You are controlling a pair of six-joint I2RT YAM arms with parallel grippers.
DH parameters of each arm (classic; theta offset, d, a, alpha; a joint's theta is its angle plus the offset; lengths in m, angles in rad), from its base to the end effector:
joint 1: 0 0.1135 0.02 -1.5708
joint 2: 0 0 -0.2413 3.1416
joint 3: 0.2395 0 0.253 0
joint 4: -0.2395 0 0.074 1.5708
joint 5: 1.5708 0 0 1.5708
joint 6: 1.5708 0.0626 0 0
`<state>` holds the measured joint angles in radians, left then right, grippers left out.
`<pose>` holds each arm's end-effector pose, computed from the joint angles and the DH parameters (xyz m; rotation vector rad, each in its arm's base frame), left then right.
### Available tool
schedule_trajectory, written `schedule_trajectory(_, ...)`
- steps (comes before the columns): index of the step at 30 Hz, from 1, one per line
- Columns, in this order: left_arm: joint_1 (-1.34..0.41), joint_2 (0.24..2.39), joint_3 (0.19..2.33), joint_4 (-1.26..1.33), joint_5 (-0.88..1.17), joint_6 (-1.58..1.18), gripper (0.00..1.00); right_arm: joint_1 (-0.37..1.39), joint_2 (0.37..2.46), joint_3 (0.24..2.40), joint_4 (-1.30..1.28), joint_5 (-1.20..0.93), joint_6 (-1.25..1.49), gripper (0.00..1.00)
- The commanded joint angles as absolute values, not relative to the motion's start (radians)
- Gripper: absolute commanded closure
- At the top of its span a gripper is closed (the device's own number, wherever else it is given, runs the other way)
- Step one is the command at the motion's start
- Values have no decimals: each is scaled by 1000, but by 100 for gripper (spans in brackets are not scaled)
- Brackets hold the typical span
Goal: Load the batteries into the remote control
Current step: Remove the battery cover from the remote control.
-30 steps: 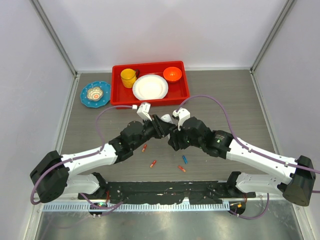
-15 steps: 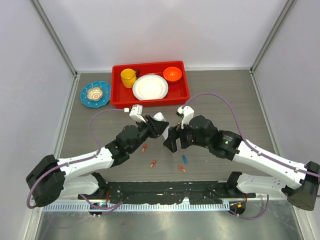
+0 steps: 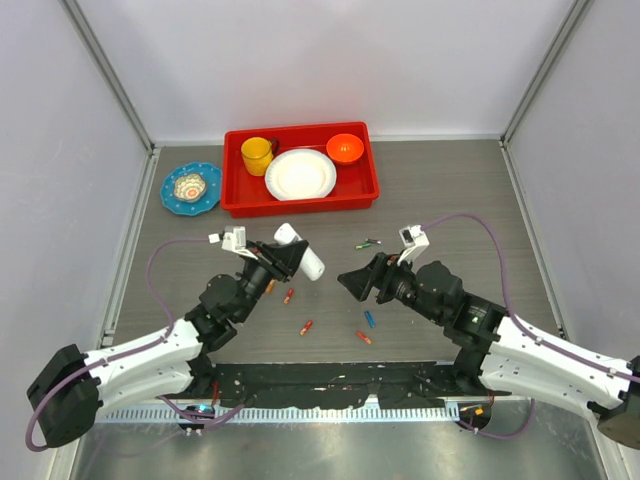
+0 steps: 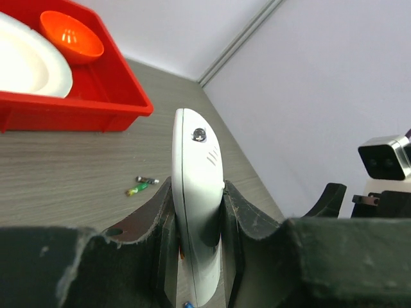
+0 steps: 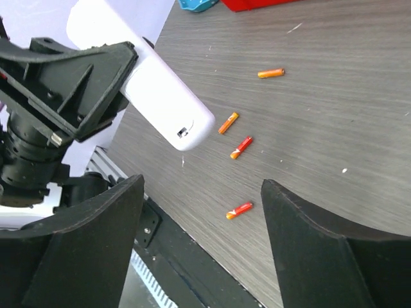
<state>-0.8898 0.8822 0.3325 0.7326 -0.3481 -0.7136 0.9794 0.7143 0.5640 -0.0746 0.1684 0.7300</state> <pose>0.1666 -0.1716 0.2468 -0.1785 1.4781 -1.0799 0.1325 0.1784 0.2638 -0.1106 1.9215 1.0483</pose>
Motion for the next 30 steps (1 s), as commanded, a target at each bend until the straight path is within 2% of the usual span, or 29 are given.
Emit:
schedule_trajectory(1, -890, 870, 285, 842, -376, -651, 100, 982, 770, 514, 155, 173, 896, 26)
schedule_trajectory(2, -891, 873, 270, 844, -382, -646, 100, 982, 796, 506, 173, 176, 920, 33)
schedule_trajectory(5, -907, 899, 238, 877, -443, -621, 100, 982, 811, 459, 236, 176, 943, 40)
schedule_trajectory(7, -917, 937, 233, 893, -495, -615, 100, 982, 808, 433, 255, 190, 945, 40)
schedule_trajectory(10, -917, 982, 235, 923, -509, -646, 100, 980, 802, 433, 252, 210, 910, 34)
schedule_trajectory(14, -919, 999, 311, 763, -517, -707, 100, 980, 802, 459, 186, 236, 851, 28)
schedule_trajectory(16, -917, 1011, 322, 768, -525, -706, 100, 980, 804, 460, 176, 273, 848, 27)
schedule_trajectory(19, -917, 1078, 298, 908, -511, -637, 100, 980, 810, 439, 201, 293, 845, 26)
schedule_trajectory(20, -917, 1103, 275, 1027, -442, -602, 100, 980, 813, 431, 212, 291, 848, 27)
schedule_trajectory(22, -917, 1189, 270, 1098, -423, -577, 100, 979, 825, 431, 218, 285, 856, 30)
schedule_trajectory(25, -923, 1293, 256, 1224, -411, -563, 100, 966, 851, 434, 235, 241, 874, 35)
schedule_trajectory(29, -931, 1448, 219, 1536, -452, -508, 100, 953, 862, 390, 323, 203, 920, 47)
schedule_trajectory(30, -930, 1471, 221, 1546, -456, -509, 100, 947, 868, 382, 334, 196, 948, 48)
